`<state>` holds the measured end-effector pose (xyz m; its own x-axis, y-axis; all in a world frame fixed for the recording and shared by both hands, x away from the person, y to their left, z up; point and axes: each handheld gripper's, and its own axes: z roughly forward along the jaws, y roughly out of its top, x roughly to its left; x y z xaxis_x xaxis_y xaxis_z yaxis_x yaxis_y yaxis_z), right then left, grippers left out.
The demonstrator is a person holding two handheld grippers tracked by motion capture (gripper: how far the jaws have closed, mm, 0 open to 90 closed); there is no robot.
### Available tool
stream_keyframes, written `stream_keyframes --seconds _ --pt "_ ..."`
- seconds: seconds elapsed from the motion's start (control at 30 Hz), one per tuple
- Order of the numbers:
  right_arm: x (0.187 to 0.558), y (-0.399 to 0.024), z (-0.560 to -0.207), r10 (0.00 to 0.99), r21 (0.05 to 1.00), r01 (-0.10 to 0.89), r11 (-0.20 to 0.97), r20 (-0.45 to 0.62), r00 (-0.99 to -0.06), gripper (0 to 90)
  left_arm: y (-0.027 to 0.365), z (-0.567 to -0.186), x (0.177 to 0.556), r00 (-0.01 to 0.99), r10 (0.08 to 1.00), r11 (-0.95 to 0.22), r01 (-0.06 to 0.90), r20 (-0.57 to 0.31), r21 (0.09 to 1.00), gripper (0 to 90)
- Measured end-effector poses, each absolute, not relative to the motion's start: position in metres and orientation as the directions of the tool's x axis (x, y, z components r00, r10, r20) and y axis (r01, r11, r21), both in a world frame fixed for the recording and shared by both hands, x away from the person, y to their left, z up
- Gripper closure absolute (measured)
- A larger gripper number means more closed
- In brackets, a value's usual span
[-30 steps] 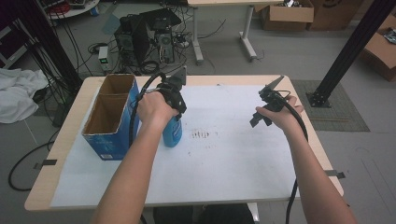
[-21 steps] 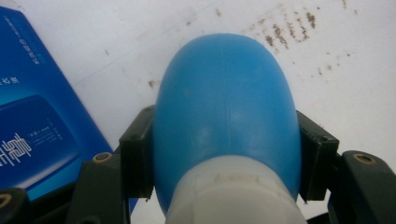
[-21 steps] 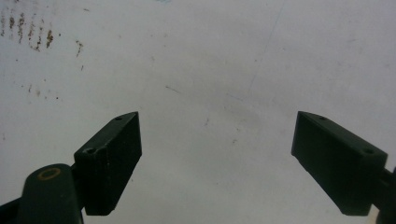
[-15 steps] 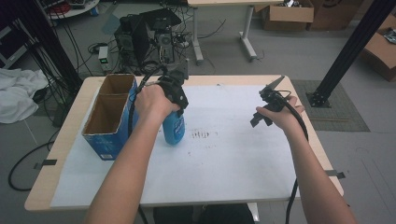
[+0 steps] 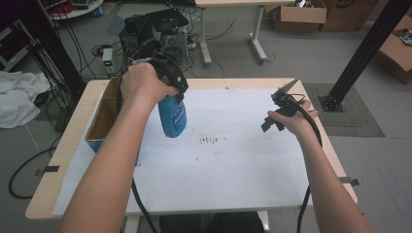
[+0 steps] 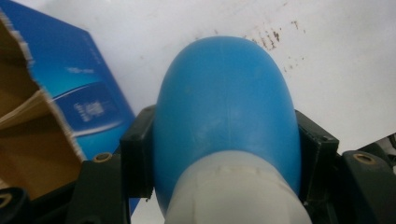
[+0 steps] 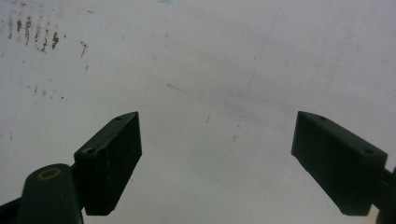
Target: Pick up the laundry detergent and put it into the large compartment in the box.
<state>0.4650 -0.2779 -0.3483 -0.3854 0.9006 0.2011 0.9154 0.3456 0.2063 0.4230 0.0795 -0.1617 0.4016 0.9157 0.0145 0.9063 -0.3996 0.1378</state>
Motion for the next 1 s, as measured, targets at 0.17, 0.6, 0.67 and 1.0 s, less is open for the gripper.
stream_keyframes --seconds 0.17,0.6,0.67,1.0 --pt "0.464 -0.278 -0.347 0.903 0.207 0.919 0.334 0.207 -0.375 16.3 0.096 -0.136 0.418 0.355 0.935 -0.352 0.924 0.011 0.150 38.0" --pt "0.465 -0.275 -0.347 0.898 0.211 0.914 0.347 0.208 -0.388 16.3 0.158 -0.095 0.409 0.169 0.985 -0.171 0.966 0.024 0.195 38.1" --pt "0.465 -0.275 -0.347 0.896 0.211 0.913 0.350 0.207 -0.392 16.3 0.170 -0.093 0.408 0.134 0.991 -0.135 0.969 0.021 0.208 38.1" --pt "0.465 -0.277 -0.347 0.898 0.208 0.915 0.345 0.210 -0.386 16.3 0.212 -0.098 0.406 -0.014 1.000 0.010 0.973 0.016 0.231 38.1"
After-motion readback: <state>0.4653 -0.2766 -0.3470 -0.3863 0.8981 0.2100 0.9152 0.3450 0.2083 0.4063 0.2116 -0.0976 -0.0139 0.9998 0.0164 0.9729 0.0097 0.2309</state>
